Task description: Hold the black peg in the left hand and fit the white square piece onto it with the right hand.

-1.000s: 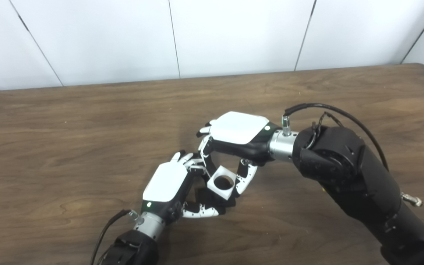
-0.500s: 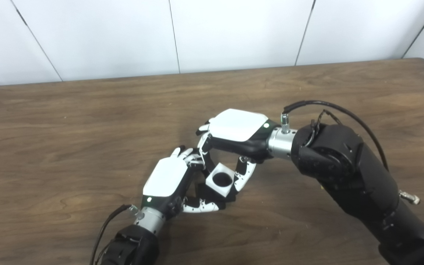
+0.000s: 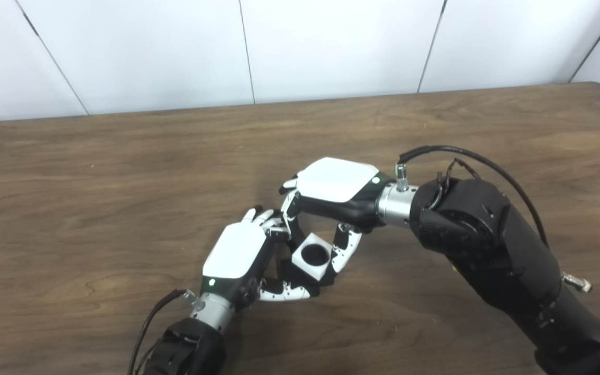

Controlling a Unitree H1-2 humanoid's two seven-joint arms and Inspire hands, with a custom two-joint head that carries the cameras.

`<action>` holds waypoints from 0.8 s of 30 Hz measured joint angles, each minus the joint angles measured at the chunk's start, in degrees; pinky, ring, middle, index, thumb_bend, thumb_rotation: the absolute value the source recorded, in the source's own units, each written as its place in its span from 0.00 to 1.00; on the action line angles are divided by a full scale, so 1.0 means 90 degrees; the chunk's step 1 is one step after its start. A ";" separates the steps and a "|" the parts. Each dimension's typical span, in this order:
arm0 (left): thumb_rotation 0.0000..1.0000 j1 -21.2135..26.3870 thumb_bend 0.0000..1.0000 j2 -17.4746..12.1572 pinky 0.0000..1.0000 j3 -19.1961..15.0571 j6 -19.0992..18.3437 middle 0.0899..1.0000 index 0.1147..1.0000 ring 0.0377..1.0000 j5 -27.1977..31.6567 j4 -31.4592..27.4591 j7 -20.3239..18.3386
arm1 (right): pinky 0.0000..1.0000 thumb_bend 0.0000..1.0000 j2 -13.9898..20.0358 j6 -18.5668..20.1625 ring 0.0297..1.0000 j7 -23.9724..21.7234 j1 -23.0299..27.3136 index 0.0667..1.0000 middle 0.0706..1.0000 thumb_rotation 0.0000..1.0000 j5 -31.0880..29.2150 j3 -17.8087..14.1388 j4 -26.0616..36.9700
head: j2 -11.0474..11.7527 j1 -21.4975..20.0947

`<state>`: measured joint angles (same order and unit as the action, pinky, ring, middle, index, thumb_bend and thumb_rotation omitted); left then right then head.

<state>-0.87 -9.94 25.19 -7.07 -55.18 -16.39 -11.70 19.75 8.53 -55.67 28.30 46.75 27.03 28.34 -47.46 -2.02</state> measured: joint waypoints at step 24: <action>0.06 0.0004 0.52 0.0001 1.00 0.0005 -0.0016 0.79 0.42 0.91 0.0000 -0.0001 -0.0001 | 0.89 0.95 0.0035 -0.0241 0.91 0.0283 -0.0058 0.55 0.77 0.22 -0.0011 -0.0040 -0.0248 | -0.0029 -0.0068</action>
<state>-0.83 -9.93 25.24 -7.21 -55.18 -16.39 -11.71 20.07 6.36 -53.13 27.79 46.65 26.67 26.11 -47.72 -2.64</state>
